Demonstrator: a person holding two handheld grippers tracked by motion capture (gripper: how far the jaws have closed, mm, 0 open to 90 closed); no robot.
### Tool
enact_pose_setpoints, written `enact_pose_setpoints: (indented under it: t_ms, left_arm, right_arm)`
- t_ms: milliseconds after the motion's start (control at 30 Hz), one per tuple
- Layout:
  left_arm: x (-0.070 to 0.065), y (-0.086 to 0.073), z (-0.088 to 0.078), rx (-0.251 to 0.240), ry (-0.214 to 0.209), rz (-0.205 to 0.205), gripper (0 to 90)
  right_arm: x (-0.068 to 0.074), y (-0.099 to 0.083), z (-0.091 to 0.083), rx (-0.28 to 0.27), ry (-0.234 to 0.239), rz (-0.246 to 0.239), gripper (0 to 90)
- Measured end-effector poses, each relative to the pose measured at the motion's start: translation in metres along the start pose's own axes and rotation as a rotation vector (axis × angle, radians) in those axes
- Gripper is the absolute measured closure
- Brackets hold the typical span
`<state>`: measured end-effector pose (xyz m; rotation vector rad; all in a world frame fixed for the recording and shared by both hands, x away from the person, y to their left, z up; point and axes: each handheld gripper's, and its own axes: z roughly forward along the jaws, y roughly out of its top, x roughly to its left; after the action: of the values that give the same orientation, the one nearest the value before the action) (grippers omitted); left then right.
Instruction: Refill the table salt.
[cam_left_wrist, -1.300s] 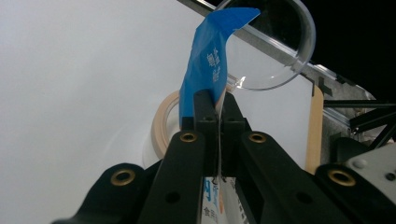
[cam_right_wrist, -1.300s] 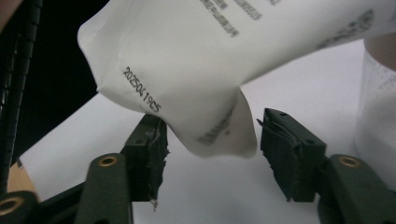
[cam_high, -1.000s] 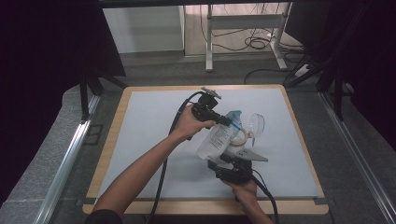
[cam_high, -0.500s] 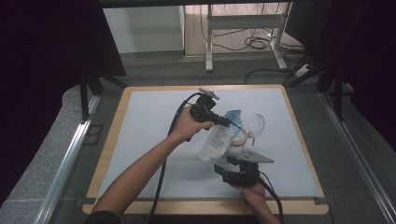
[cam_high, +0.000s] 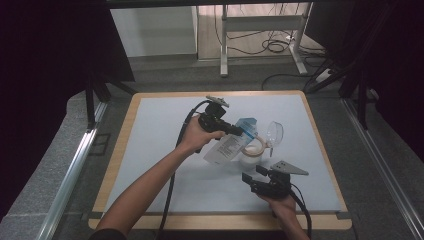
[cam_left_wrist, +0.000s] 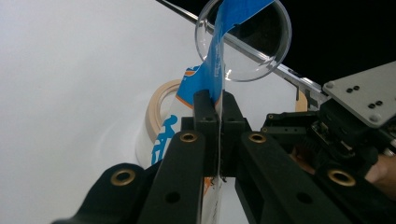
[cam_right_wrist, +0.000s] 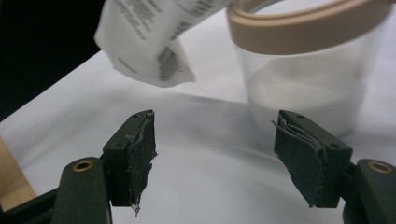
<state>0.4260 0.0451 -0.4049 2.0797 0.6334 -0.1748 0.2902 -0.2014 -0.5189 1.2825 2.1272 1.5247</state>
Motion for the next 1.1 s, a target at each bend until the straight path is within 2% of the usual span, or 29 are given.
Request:
enact_pose_setpoints:
  t_ms: [367,567,700,1100]
  left_arm:
    - [0.002,-0.008,-0.006,-0.018,0.004,-0.013,90.0]
    - [0.002,-0.01,-0.008,-0.026,0.009,-0.007,89.9]
    - [0.003,-0.012,-0.01,-0.033,0.011,-0.017,90.0]
    - [0.007,-0.019,-0.023,-0.079,0.031,-0.019,90.0]
  right_arm:
    - [-0.016,-0.001,-0.008,-0.016,-0.044,0.031,29.8]
    - [-0.022,0.0,-0.011,-0.027,-0.064,0.035,29.8]
    - [-0.026,0.0,-0.012,-0.032,-0.076,0.037,29.8]
    - [-0.031,0.001,-0.015,-0.041,-0.092,0.055,29.8]
